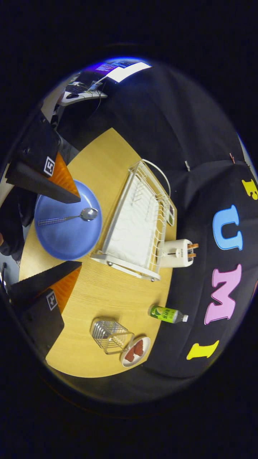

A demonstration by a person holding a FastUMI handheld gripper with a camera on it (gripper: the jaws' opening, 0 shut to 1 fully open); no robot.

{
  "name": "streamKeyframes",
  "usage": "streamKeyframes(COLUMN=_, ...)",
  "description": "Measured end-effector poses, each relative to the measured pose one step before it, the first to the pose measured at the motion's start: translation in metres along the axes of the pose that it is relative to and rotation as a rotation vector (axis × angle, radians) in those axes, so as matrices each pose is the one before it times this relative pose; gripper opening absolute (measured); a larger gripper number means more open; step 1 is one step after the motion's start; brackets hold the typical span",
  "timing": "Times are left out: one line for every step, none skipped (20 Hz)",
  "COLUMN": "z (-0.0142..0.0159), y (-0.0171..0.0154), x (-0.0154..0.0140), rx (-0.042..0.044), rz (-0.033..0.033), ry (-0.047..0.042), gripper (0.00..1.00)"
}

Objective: Take the plate from the dish rack, then take the spoon from the basket and place it into the plate.

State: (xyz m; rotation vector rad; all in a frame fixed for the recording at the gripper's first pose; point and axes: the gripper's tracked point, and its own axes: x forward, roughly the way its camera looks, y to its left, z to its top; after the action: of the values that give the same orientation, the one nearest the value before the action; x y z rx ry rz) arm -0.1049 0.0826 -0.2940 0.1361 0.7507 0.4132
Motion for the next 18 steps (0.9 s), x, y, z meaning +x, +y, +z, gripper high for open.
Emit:
streamKeyframes(z=0.01923, y=-0.00341, x=-0.00766, rx=-0.01082, rz=-0.01650, ry=-0.04388, gripper=0.99)
streamKeyframes(z=0.01827, y=-0.00377, x=-0.00682, rx=-0.01573, rz=-0.01701, ry=-0.04250, gripper=0.99)
streamKeyframes(z=0.01766, y=-0.00513, x=-0.00721, rx=-0.01975, rz=-0.01691, ry=-0.03942, gripper=0.99)
streamKeyframes(z=0.01732, y=-0.00458, x=-0.00567, rx=-0.02114, rz=-0.01508, ry=-0.03661, gripper=0.99)
streamKeyframes(z=0.01589, y=-0.00498, x=-0.00608, rx=-0.01858, rz=-0.01353, ry=-0.03173, gripper=0.99)
streamKeyframes(z=0.01456, y=-0.00350, x=-0.00450, rx=-0.01451, rz=-0.01041, ry=-0.03006, gripper=0.99)
streamKeyframes(z=0.01327, y=-0.00370, x=-0.00313, rx=-0.01198, rz=-0.00793, ry=-0.02851, gripper=0.99)
streamKeyframes(z=0.01269, y=-0.00367, x=-0.00387, rx=-0.00774, rz=-0.00901, ry=-0.02499, gripper=0.99)
streamKeyframes(z=0.01079, y=-0.00266, x=-0.00083, rx=-0.00319, rz=-0.00939, ry=-0.02261, gripper=0.99)
streamKeyframes(z=0.01137, y=-0.00282, x=-0.00316, rx=0.00143, rz=-0.01073, ry=-0.02411, gripper=0.99)
streamKeyframes(z=0.01288, y=-0.00176, x=-0.00465, rx=0.00476, rz=-0.00861, ry=-0.02673, gripper=0.99)
streamKeyframes(z=0.00888, y=-0.00278, x=-0.00263, rx=0.00524, rz=-0.01010, ry=-0.02339, gripper=0.99)
streamKeyframes(z=0.00719, y=-0.00150, x=-0.00264, rx=0.00338, rz=-0.00848, ry=-0.02033, gripper=0.99)
streamKeyframes(z=0.00789, y=-0.00337, x=-0.00195, rx=0.00169, rz=-0.01159, ry=-0.01808, gripper=0.99)
streamKeyframes(z=0.00650, y=-0.00393, x=-0.00133, rx=0.00148, rz=-0.01302, ry=-0.01447, gripper=0.99)
streamKeyframes(z=0.00681, y=-0.00427, x=-0.00160, rx=0.00155, rz=-0.01439, ry=-0.01594, gripper=0.99)
streamKeyframes(z=0.00811, y=-0.00381, x=-0.00022, rx=0.00211, rz=-0.01495, ry=-0.01935, gripper=0.99)
streamKeyframes(z=0.00654, y=-0.00330, x=-0.00120, rx=0.00132, rz=-0.00963, ry=-0.01617, gripper=0.99)
